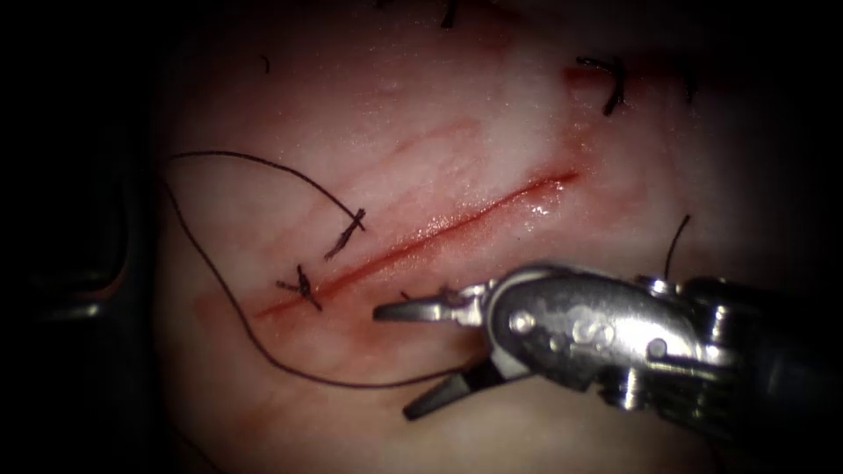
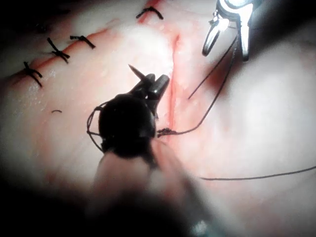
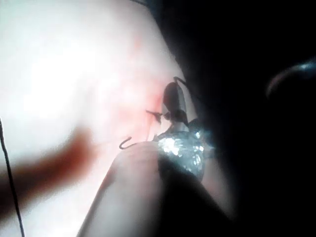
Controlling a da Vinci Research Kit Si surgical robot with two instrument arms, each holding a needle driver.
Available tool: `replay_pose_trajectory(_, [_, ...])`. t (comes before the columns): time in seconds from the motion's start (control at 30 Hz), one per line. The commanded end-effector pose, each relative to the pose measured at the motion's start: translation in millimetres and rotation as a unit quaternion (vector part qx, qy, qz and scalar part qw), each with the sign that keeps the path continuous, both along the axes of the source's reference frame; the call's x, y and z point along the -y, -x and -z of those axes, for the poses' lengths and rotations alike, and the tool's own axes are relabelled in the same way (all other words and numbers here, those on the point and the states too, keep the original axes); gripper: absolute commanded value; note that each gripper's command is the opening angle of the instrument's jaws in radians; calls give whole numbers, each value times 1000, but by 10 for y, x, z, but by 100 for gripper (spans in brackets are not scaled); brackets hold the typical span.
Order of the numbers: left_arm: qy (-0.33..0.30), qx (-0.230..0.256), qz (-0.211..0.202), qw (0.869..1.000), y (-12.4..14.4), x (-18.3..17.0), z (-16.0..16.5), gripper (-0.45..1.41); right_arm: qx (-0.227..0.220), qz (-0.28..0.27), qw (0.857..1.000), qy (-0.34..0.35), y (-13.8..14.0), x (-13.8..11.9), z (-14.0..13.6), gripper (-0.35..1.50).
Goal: Wound Closure
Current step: With the right needle driver pull the suture through the wound until only a tail remains.
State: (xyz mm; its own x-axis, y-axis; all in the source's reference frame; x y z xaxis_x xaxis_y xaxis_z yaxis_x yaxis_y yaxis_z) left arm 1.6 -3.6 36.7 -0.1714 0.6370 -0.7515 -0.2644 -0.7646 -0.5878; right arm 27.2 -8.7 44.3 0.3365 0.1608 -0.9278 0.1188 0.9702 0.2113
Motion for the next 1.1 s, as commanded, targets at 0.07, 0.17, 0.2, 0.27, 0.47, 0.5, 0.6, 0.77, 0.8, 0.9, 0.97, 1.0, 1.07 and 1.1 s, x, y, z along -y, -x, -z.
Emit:
replay_pose_trajectory(0.07, [7, -28, 6, 1000, -7, -7, -6, -35, 18, -23, 999, -15, 4, -7, -24, 128])
replay_pose_trajectory(0.17, [14, -63, 3, 998, -24, -8, -8, -35, 19, -44, 999, -11, 13, -7, -27, 133])
replay_pose_trajectory(0.2, [17, -72, 6, 997, -30, -9, -9, -35, 17, -50, 999, -12, 16, -6, -25, 133])
replay_pose_trajectory(0.27, [21, -94, 19, 995, -51, -13, -11, -35, 16, -55, 998, -16, 24, -4, -19, 133])
replay_pose_trajectory(0.47, [38, -142, 46, 988, -86, -20, -12, -29, 6, -33, 999, -9, 26, 10, -30, 133])
replay_pose_trajectory(0.5, [50, -157, 49, 985, -90, -22, -14, -21, 5, -31, 999, -7, 26, 12, -35, 133])
replay_pose_trajectory(0.6, [54, -181, 55, 980, -96, -25, -17, -23, 6, -32, 999, -4, 25, 13, -41, 129])
replay_pose_trajectory(0.77, [50, -187, 63, 979, -93, -24, -21, -29, 17, -35, 999, 10, 9, 14, -69, 123])
replay_pose_trajectory(0.8, [51, -185, 60, 979, -91, -23, -21, -29, 21, -35, 999, 13, 7, 14, -77, 121])
replay_pose_trajectory(0.9, [51, -182, 56, 980, -84, -22, -21, -26, 39, -33, 999, 17, 1, 14, -99, 116])
replay_pose_trajectory(0.97, [48, -180, 55, 981, -81, -22, -23, -26, 45, -43, 998, 18, -3, 13, -113, 103])
replay_pose_trajectory(1.0, [47, -180, 56, 981, -81, -21, -24, -26, 45, -44, 998, 19, -3, 12, -115, 99])
replay_pose_trajectory(1.07, [47, -180, 57, 981, -81, -21, -24, -27, 47, -46, 998, 19, -3, 8, -120, 92])
replay_pose_trajectory(1.1, [46, -182, 56, 981, -81, -21, -24, -27, 47, -47, 998, 19, -2, 6, -121, 86])
